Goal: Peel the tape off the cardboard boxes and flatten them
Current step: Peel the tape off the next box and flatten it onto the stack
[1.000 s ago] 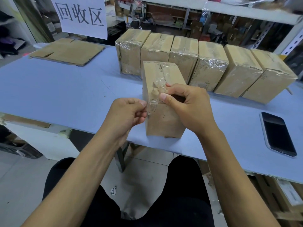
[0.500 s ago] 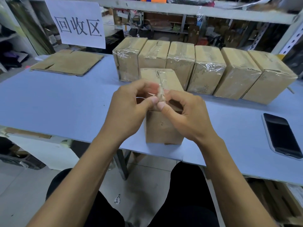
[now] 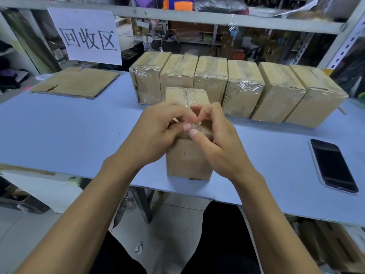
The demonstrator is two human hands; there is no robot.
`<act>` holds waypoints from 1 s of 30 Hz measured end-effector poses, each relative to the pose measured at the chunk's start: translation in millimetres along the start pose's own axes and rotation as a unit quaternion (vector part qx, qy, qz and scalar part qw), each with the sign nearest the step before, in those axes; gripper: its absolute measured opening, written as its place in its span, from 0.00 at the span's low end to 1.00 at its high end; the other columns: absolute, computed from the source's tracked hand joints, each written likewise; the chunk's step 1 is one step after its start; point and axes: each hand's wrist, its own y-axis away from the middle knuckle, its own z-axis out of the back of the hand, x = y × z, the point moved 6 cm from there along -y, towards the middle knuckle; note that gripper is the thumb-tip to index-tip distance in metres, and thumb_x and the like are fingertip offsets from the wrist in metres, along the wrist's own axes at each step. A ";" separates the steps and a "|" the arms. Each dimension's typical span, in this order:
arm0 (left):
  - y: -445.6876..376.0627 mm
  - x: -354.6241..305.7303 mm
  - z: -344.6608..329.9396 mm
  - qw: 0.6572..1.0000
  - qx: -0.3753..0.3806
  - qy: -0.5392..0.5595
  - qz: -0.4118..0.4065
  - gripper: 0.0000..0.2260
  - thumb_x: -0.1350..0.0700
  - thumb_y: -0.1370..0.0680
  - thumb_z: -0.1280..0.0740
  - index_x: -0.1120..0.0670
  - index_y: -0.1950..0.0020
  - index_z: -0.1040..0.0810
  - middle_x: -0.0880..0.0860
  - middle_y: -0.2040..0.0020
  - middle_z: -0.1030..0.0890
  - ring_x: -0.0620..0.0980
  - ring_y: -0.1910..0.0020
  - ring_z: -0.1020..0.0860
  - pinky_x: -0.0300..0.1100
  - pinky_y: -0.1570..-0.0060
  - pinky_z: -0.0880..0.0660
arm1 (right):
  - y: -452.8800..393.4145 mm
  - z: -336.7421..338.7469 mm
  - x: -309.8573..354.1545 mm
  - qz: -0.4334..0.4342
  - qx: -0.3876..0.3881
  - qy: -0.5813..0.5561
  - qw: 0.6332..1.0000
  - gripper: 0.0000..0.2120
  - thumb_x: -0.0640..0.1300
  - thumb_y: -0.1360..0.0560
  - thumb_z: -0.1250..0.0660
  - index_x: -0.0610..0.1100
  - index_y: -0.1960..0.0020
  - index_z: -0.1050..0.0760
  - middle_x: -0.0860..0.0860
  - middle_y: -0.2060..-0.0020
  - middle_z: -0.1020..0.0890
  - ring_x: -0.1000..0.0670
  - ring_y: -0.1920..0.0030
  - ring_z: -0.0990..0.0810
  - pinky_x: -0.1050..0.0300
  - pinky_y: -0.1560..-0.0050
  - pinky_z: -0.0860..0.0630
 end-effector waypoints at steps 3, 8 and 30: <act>-0.3 -0.2 0.6 0.998 -0.051 0.001 0.023 0.05 0.60 0.23 0.31 0.55 0.48 0.21 0.40 0.60 0.18 0.42 0.58 0.20 0.33 0.58 0.27 | -2.3 2.2 0.4 0.001 -0.008 0.004 1.000 0.07 0.44 0.20 0.34 0.42 0.51 0.31 0.55 0.43 0.18 0.54 0.44 0.21 0.57 0.47 0.26; 3.4 0.6 -1.4 0.998 -0.058 -0.031 0.010 0.05 0.56 0.22 0.34 0.53 0.49 0.20 0.45 0.48 0.23 0.42 0.49 0.24 0.33 0.52 0.27 | -8.3 2.9 0.8 0.020 -0.048 0.059 0.997 0.04 0.41 0.21 0.34 0.43 0.54 0.28 0.50 0.54 0.18 0.47 0.54 0.23 0.56 0.54 0.28; -2.5 12.2 -5.3 0.992 -0.080 -0.070 0.062 0.09 0.55 0.18 0.34 0.54 0.50 0.14 0.52 0.38 0.30 0.32 0.47 0.31 0.30 0.46 0.34 | -30.9 10.4 -2.7 0.003 0.003 0.167 0.986 0.09 0.48 0.26 0.35 0.44 0.54 0.19 0.52 0.53 0.25 0.48 0.49 0.25 0.58 0.47 0.29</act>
